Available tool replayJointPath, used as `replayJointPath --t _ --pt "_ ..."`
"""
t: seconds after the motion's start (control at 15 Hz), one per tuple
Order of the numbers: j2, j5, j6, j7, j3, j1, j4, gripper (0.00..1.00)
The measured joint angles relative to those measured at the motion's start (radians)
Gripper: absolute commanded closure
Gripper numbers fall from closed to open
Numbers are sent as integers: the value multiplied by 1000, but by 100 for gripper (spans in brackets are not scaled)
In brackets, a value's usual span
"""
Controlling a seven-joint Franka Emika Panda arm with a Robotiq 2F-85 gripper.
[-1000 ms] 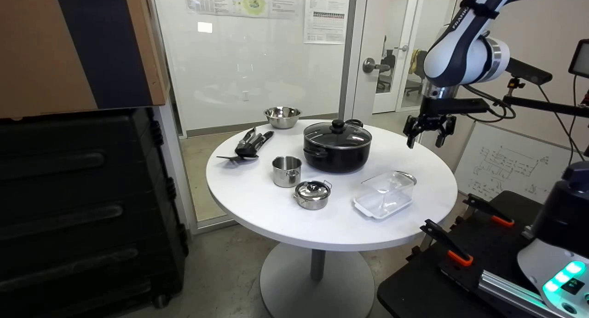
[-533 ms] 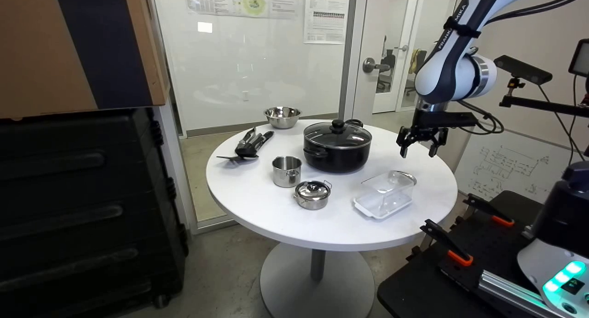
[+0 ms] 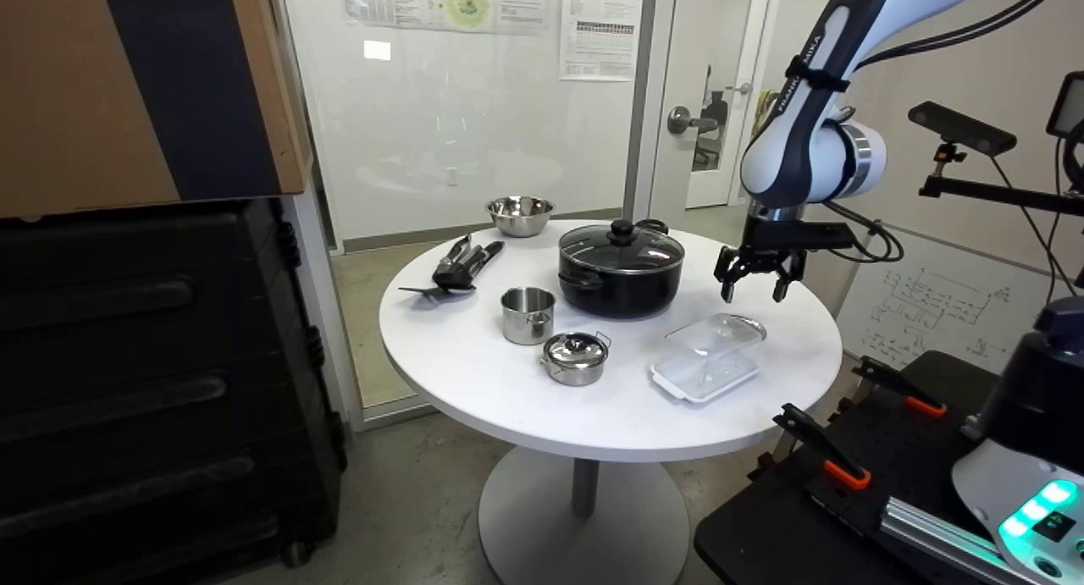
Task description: Take the silver lid from the table and put it on the silver pot
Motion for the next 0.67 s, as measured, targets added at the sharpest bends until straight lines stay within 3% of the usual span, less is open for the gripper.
replayJointPath --t 0.67 --pt "102 52 10 0 11 34 66 0"
